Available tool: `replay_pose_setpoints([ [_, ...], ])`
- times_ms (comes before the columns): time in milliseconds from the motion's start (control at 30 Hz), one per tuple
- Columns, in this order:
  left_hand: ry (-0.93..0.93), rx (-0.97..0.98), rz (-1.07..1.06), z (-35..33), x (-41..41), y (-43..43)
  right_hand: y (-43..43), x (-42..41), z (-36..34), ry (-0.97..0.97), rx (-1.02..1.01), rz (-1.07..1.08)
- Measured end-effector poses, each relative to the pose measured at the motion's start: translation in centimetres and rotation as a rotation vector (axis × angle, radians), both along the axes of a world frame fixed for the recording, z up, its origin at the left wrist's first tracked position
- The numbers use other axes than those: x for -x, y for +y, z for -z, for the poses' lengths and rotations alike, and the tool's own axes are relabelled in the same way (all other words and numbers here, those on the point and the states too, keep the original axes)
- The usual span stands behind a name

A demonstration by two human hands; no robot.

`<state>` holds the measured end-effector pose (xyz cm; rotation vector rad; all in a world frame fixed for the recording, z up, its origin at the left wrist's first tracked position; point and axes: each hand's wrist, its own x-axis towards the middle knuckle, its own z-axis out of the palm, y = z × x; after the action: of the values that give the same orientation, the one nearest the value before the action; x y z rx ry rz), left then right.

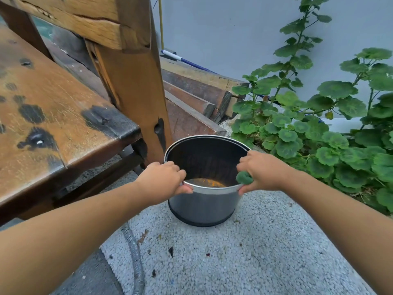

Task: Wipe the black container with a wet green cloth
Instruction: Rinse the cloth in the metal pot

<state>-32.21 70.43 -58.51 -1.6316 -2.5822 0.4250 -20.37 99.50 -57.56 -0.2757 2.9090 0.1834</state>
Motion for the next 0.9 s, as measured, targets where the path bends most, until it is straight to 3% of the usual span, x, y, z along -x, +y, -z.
replay_pose_setpoints([
  [200, 0.009, 0.113, -0.068, 3.9, 1.4, 5.0, 2.6, 1.3, 2.9, -0.051, -0.083, 0.084],
  [433, -0.054, -0.235, 0.187, 7.3, 3.9, 4.6, 4.3, 1.6, 5.3, 0.067, 0.013, 0.036],
  [633, -0.107, 0.088, -0.064, 4.6, 2.6, 5.5, 2.8, 0.9, 4.0, -0.008, -0.032, 0.122],
  [733, -0.164, 0.229, -0.196, 1.7, 1.1, 6.4, 1.7, 0.0, 0.7, 0.000, 0.040, 0.198],
  [800, -0.258, 0.236, -0.283, 0.2, 0.3, 7.3, 0.9, -0.5, -1.8, 0.081, 0.341, 0.384],
  [900, -0.744, -0.180, -0.483, -6.2, -1.4, 8.1, -1.9, -1.9, -9.0, 0.197, 1.025, 0.688],
])
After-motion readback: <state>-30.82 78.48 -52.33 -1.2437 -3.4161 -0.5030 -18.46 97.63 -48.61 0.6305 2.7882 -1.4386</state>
